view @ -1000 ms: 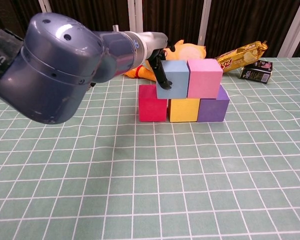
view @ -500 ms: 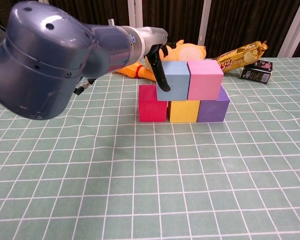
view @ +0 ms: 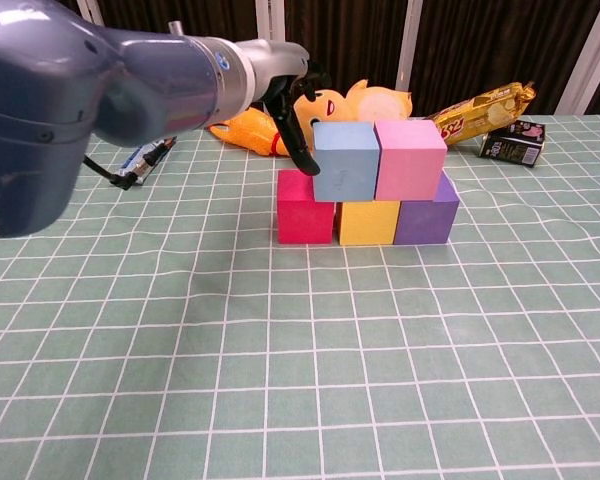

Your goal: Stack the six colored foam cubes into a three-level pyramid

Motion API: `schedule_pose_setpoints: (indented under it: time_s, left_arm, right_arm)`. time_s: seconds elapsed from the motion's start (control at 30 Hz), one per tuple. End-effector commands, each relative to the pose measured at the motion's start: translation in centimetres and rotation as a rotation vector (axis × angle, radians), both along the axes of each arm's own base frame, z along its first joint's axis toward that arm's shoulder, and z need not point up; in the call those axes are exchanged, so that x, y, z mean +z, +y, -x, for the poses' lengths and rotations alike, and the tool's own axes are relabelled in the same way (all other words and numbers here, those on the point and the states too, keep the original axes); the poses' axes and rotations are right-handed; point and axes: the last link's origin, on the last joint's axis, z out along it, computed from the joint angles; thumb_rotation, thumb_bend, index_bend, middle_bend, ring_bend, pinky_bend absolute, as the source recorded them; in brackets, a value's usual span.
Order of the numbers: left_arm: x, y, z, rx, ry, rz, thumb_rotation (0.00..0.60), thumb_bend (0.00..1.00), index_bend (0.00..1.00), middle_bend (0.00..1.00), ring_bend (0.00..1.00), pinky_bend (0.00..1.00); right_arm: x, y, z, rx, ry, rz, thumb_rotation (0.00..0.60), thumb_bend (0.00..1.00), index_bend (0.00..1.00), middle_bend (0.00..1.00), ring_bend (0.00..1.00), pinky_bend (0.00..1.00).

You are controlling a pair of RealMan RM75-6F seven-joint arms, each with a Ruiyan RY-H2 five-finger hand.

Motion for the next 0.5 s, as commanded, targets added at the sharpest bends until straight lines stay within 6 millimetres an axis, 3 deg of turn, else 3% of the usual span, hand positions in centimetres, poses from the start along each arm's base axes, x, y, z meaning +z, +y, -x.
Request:
schedule_pose_setpoints:
  time_s: [0.03, 0.5]
  left_arm:
    - [1.6, -0.4, 1.3, 0.004, -0.01, -0.029, 0.6, 0.09, 0.0, 0.07, 0.0, 0.03]
    - [7.4, -3.3, 7.2, 0.081, -0.057, -0.095, 0.6, 0.11, 0.0, 0.08, 0.0, 0.03]
  right_arm:
    - [0.0, 0.0, 0.0, 0.001, -0.002, -0.001, 0.6, 0.47, 0.0, 0.0, 0.0, 0.0]
    - [0.0, 0.2, -0.3, 0.004, -0.014, -0.005, 0.6, 0.47, 0.0, 0.0, 0.0, 0.0]
